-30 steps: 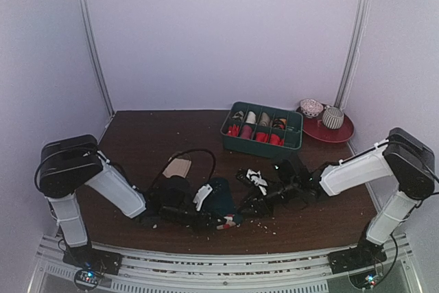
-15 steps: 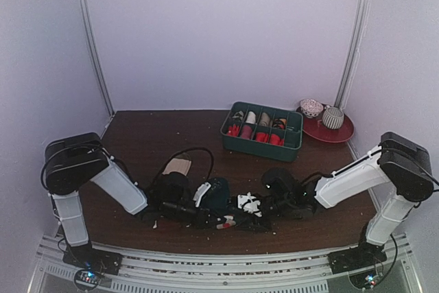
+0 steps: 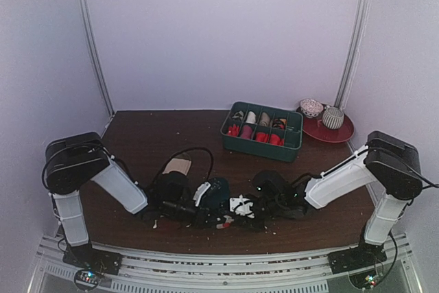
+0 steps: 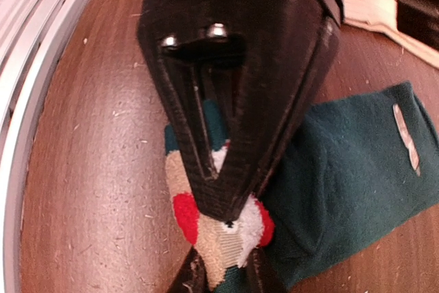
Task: Roll the socks
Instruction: Roll the sock at the center of the board.
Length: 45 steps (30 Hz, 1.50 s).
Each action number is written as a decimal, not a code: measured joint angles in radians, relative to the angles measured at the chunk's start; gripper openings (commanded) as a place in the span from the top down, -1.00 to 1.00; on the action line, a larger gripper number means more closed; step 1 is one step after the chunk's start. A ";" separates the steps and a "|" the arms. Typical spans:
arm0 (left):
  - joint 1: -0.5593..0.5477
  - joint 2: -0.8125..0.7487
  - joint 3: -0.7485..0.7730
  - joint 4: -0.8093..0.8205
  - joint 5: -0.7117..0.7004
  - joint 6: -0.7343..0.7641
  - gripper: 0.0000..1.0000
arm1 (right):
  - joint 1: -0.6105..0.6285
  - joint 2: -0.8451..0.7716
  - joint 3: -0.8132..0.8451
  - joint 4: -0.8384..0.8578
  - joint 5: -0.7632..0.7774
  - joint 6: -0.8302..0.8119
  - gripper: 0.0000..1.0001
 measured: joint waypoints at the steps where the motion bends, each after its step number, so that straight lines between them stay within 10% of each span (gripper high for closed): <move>1: 0.000 0.000 0.000 0.000 0.002 0.002 0.87 | 0.002 0.003 0.000 0.002 0.005 0.008 0.86; 4: 0.003 -0.020 0.000 -0.019 0.000 0.027 0.22 | 0.003 0.005 0.006 -0.003 0.019 0.042 0.95; 10: -0.006 -0.172 -0.031 -0.187 -0.119 0.132 -0.42 | 0.011 0.010 0.070 -0.106 0.006 0.156 0.95; 24: -0.133 -0.634 -0.331 -0.288 -0.517 0.314 -0.43 | -0.027 0.190 0.483 -0.732 -0.276 0.334 0.93; 45: -0.244 -0.319 -0.172 -0.106 -0.426 0.489 -0.30 | -0.126 0.359 0.636 -0.975 -0.556 0.353 0.93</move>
